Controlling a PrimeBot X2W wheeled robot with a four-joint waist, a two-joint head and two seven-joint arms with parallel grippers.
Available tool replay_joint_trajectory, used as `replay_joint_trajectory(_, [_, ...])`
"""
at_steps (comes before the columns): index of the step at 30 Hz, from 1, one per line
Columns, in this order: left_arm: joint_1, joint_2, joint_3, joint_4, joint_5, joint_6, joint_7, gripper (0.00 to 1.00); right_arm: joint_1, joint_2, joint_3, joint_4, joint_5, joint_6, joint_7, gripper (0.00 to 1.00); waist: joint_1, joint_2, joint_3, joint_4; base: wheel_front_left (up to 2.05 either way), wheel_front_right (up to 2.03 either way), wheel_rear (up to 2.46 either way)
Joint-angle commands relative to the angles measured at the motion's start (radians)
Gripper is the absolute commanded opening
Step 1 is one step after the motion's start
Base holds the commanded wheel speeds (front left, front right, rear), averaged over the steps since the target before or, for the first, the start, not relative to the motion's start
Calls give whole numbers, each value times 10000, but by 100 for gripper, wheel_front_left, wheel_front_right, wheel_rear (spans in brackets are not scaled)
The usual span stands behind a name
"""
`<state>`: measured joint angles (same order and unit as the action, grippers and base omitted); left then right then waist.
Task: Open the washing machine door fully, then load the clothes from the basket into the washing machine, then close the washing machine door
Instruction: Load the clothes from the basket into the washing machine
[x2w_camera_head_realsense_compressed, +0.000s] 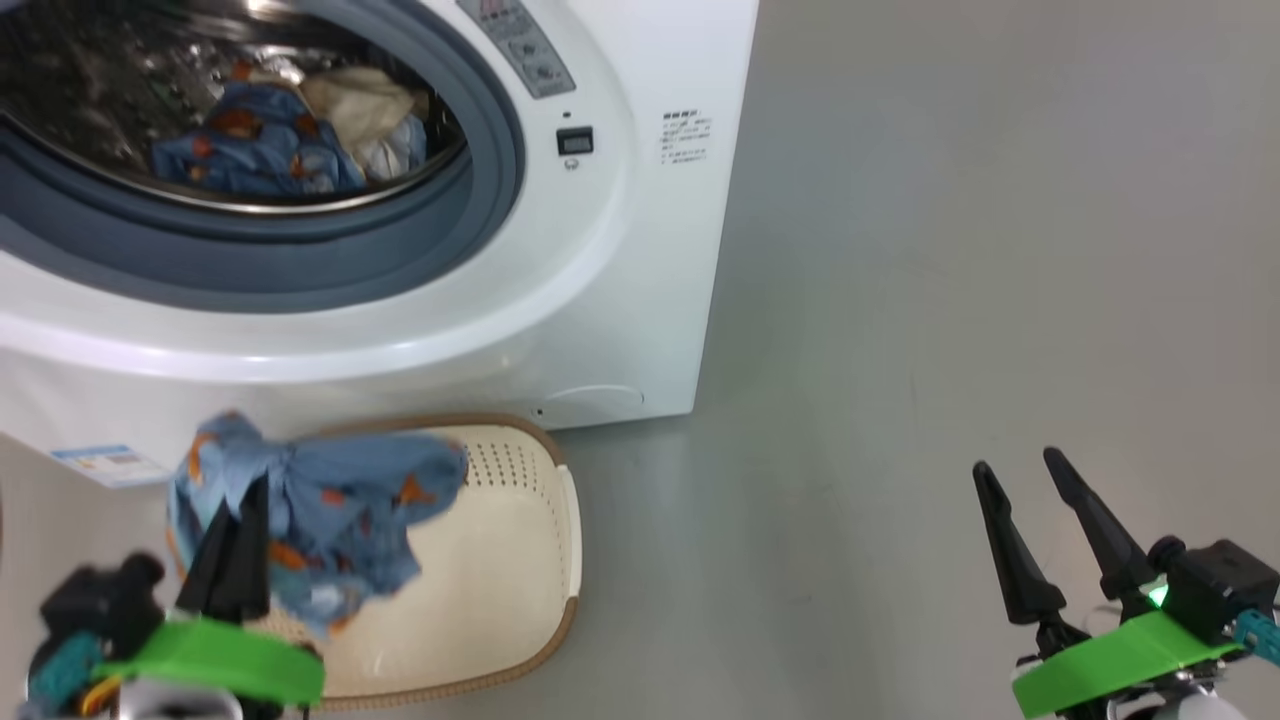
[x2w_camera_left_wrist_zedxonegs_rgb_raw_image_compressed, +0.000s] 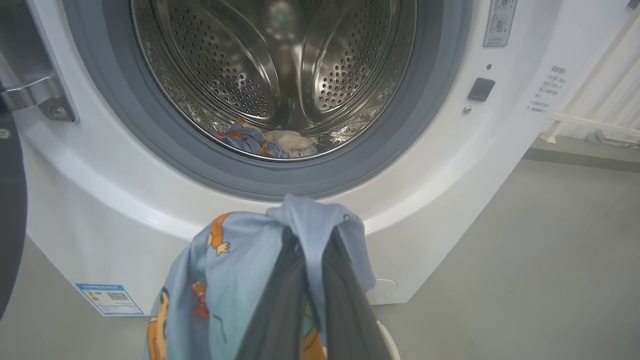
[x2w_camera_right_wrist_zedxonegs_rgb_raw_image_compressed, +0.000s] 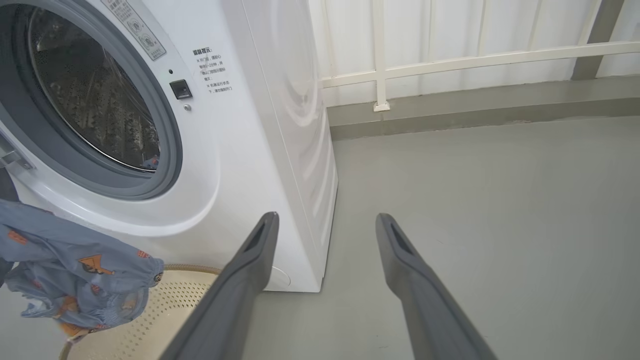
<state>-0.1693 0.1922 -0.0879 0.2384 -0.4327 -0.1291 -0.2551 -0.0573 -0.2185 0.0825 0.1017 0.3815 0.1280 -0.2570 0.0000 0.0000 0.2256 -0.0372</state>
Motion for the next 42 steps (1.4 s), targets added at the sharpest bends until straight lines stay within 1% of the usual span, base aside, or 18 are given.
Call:
replay_joint_trajectory(1, [137,174,455,-414,130,-15,-66,0,157,-117,142,-250,119,27,-48,100,0,0,-208,-67,0,0,0])
replay_joint_trajectory(3, [614,91,708,-834,338,-15,-66,0,273,-101,98,-269,117,27,-48,100,0,0,-282,-123,0,0,0])
replay_joint_trajectory(8, [1665,-484,1531,-1892,563,-15,-66,0,432,-70,39,-275,131,27,-48,100,0,0,-386,-265,0,0,0])
replay_joint_trajectory(11, [1987,-696,1663,-2285,685,-15,-66,0,511,-46,-36,-296,137,27,-48,100,0,0,-398,-268,0,0,0])
replay_joint_trajectory(15, [2056,-802,1670,-2443,738,-15,-66,0,554,-3,-32,-325,117,27,-48,100,0,0,-343,-277,0,0,0])
replay_joint_trajectory(20, [1641,-709,1674,-2511,550,-15,-66,0,468,35,-21,-372,108,27,-48,100,0,0,-172,-302,0,0,0])
replay_joint_trajectory(27, [235,-240,1847,-2702,363,-15,-66,0,159,133,78,-406,78,27,-48,100,0,0,273,-428,0,0,0])
replay_joint_trajectory(32, [-1302,317,1873,-2469,385,-15,-66,0,-40,207,108,-444,64,27,-48,100,0,0,652,-515,0,0,0])
replay_joint_trajectory(37, [-3143,802,1789,-1579,444,-15,-66,0,-286,319,191,-471,58,27,-48,100,0,0,1078,-659,0,0,0])
replay_joint_trajectory(42, [-4828,1255,1309,118,403,-15,-66,0,-548,455,256,-500,61,27,-48,100,0,0,1546,-875,0,0,0])
